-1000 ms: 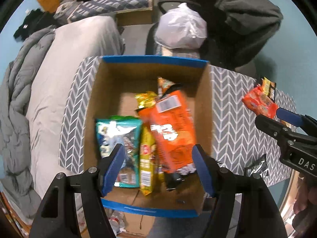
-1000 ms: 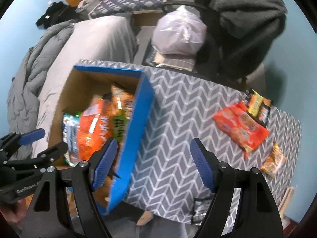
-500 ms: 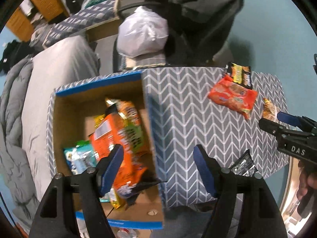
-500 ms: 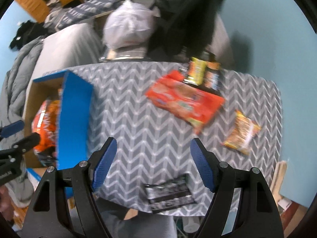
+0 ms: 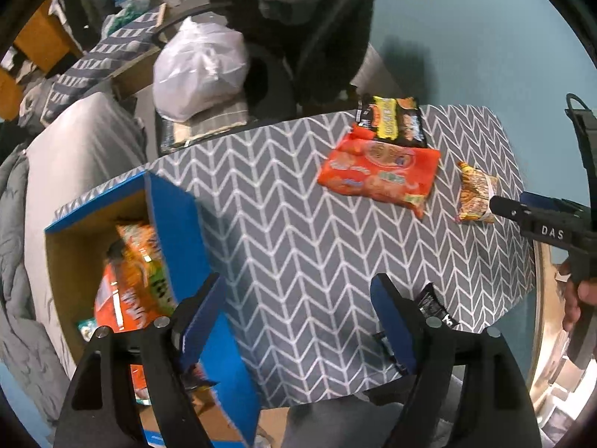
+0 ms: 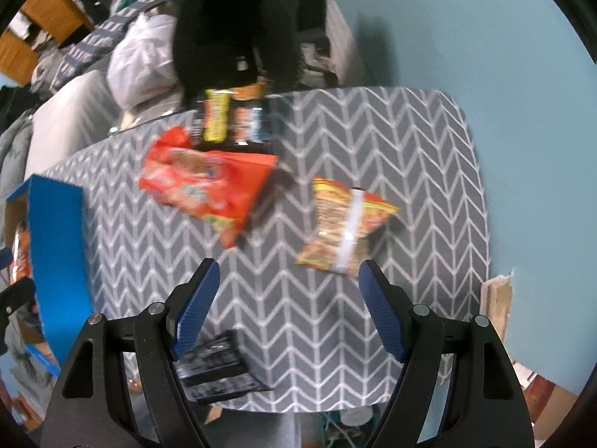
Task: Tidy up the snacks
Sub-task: 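Grasp the orange stick-snack bag with white band using the right tool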
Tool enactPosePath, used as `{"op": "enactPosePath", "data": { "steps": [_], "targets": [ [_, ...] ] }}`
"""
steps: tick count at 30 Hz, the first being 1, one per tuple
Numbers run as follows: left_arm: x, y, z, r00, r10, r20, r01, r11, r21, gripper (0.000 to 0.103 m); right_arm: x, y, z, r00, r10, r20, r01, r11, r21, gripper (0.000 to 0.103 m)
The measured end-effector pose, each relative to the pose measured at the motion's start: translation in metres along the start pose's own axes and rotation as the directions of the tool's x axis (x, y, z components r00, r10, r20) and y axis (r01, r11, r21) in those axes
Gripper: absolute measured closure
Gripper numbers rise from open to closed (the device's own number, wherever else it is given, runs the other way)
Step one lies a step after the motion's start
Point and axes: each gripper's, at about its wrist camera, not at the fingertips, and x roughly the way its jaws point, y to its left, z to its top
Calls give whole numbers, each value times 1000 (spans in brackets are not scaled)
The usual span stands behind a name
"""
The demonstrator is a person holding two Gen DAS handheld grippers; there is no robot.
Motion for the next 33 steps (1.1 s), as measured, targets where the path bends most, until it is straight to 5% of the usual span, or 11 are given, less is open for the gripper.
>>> {"op": "enactPosePath", "data": {
  "steps": [12, 25, 33],
  "targets": [
    [44, -41, 16, 998, -23, -51, 24, 999, 21, 22, 48, -59, 23, 997, 61, -37, -57, 993, 105, 26],
    [80, -68, 16, 997, 9, -83, -6, 999, 40, 22, 90, -62, 34, 995, 68, -70, -59, 991, 123, 26],
    [84, -90, 9, 994, 6, -107, 8, 991, 132, 22, 93, -51, 28, 997, 41, -64, -36, 997, 69, 62]
  ]
}}
